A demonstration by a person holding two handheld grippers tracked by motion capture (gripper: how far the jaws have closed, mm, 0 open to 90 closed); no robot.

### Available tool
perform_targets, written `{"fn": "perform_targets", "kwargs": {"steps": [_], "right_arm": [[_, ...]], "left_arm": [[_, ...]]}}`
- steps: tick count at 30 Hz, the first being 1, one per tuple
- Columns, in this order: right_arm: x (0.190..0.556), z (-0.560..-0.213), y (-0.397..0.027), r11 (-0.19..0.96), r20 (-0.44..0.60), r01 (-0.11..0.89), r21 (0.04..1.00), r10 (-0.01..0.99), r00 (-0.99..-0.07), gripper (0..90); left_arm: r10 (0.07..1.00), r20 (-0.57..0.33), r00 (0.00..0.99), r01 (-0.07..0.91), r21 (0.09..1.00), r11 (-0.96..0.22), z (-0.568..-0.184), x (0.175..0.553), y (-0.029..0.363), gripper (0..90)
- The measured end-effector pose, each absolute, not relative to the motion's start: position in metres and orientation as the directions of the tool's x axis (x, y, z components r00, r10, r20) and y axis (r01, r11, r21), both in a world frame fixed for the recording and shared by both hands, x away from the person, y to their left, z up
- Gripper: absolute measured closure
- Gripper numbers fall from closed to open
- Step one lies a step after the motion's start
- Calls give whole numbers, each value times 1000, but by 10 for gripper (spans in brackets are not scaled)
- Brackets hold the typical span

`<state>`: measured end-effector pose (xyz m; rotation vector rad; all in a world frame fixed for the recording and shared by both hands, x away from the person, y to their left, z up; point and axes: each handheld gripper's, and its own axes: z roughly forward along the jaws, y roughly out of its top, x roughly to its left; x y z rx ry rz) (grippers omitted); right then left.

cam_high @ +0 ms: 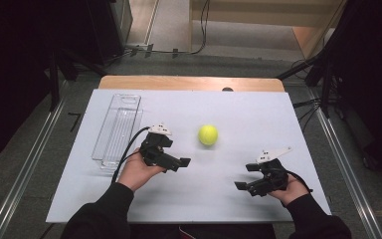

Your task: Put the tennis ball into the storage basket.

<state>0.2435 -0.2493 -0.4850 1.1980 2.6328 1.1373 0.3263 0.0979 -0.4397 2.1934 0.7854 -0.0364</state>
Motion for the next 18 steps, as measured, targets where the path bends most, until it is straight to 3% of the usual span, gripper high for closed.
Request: {"fn": "perform_targets", "kwargs": {"steps": [18], "right_arm": [[243, -484, -250, 435, 253, 640, 634, 665, -703, 148]], "left_arm": [[518, -249, 818, 529, 680, -508, -431, 344, 82, 0]]}}
